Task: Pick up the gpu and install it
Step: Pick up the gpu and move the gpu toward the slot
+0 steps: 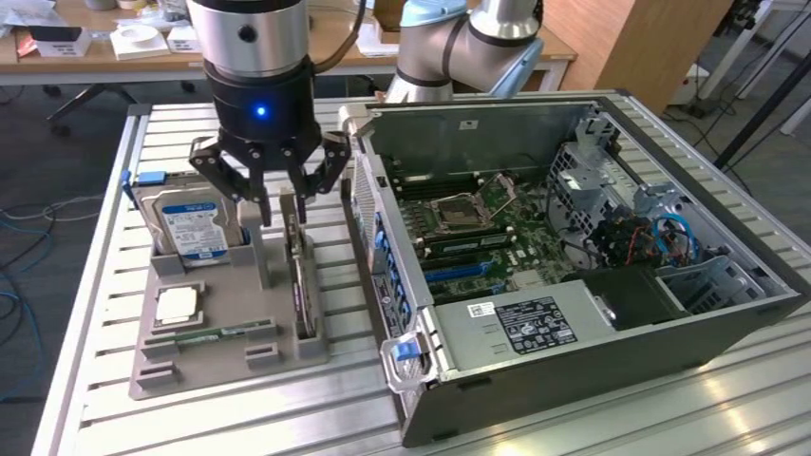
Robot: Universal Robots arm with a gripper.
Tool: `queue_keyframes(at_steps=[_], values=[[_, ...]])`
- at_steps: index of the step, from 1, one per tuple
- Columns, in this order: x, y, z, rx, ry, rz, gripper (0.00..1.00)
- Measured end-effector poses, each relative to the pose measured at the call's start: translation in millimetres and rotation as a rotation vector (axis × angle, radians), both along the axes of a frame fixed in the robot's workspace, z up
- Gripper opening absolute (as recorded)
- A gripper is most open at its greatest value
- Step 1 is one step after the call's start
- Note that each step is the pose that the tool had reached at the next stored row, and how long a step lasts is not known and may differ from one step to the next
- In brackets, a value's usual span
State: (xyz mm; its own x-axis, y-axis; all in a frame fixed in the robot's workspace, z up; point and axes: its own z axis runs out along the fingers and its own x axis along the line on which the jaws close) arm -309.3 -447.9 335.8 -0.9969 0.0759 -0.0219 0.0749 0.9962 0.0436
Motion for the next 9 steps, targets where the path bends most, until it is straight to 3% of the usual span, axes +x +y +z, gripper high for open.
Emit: queue_keyframes(at_steps=[9], values=[[-0.1,-0.1,-12.1,-0.0001,0.0001,0.0,0.41]])
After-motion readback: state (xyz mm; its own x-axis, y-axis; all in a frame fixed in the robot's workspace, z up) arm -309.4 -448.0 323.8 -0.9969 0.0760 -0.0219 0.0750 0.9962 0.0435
